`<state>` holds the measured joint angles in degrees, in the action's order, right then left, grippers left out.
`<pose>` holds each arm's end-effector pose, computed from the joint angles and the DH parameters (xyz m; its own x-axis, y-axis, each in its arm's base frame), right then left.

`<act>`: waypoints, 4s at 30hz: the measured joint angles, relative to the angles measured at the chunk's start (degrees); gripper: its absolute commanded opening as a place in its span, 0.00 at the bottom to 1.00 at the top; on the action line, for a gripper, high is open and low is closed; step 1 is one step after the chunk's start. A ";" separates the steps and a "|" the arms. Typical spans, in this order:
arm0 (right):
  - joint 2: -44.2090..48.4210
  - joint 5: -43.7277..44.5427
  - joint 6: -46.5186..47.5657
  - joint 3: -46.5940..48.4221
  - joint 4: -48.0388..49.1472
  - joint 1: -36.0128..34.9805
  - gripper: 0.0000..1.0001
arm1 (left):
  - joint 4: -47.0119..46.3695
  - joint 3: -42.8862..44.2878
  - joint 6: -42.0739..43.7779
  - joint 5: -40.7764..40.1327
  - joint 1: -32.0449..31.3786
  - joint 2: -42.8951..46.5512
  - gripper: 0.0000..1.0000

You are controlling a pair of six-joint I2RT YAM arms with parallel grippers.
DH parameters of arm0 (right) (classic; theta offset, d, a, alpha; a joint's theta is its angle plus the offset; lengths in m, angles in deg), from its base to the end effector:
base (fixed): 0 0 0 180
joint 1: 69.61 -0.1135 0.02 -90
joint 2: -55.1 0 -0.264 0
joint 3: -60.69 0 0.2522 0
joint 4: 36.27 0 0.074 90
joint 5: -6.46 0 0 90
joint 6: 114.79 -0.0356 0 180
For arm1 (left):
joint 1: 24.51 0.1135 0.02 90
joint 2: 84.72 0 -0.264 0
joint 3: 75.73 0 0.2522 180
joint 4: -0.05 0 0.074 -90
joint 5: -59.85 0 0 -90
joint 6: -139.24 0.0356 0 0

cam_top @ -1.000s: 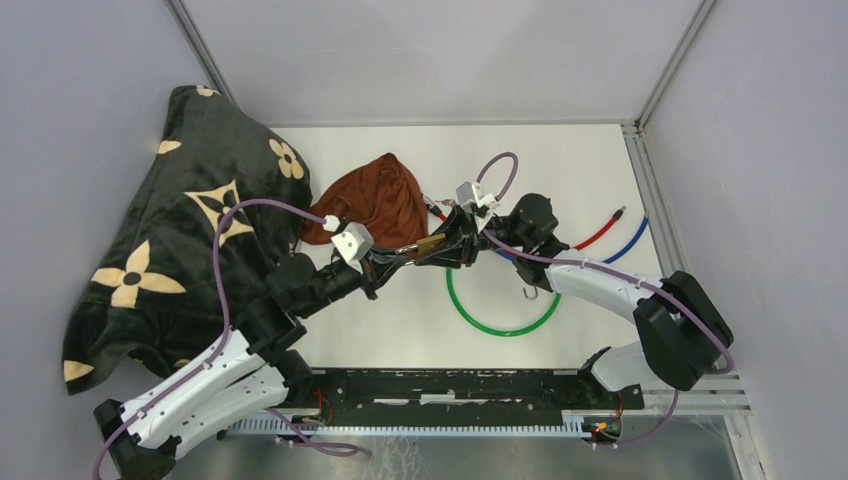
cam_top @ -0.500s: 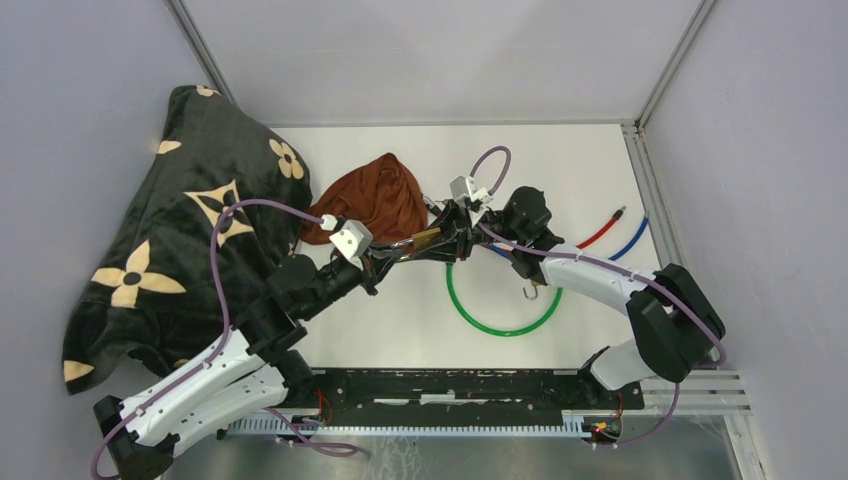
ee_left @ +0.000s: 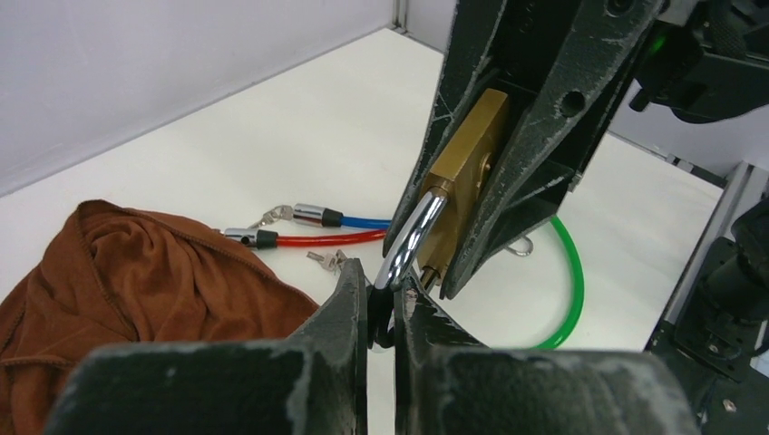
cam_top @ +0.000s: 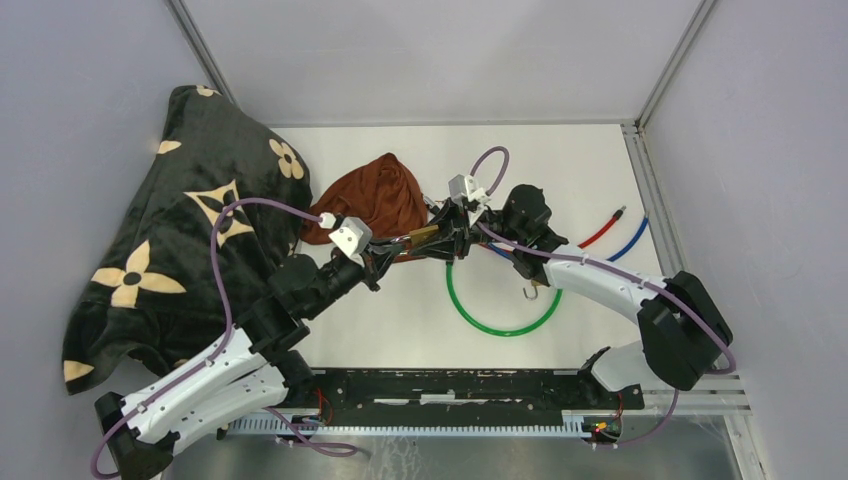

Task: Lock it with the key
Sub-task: Lock the lock.

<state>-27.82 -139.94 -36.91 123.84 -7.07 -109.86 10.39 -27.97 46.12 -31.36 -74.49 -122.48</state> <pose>0.2230 0.2276 0.3055 -0.0845 0.0807 -0.9932 -0.9890 -0.1283 0.0737 0.1094 -0.1291 0.3183 -0.0447 -0.0313 -0.9985 0.7507 0.6584 -0.0543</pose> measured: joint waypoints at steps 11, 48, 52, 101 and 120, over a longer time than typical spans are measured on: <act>3.37 6.23 3.32 1.44 -5.88 -2.60 0.00 | -4.55 -1.05 0.13 -0.57 -0.02 1.18 0.02; 5.22 13.66 10.10 4.81 -15.93 -8.15 0.00 | -10.38 -7.98 -3.17 12.50 10.08 9.84 0.02; 6.47 14.16 11.21 4.48 -18.08 -9.03 0.00 | -10.12 -8.94 -3.93 16.81 11.43 11.61 0.02; 13.62 13.77 17.66 -4.66 -24.24 -11.87 0.00 | 11.04 -2.14 15.04 29.75 9.64 11.45 0.53; 14.27 10.62 20.98 -1.77 -30.88 -10.05 0.98 | 12.94 -4.24 14.67 30.99 9.29 11.34 0.02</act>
<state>-13.54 -129.32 -15.92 122.07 -37.96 -119.92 23.32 -32.21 60.79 -0.37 -65.20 -111.14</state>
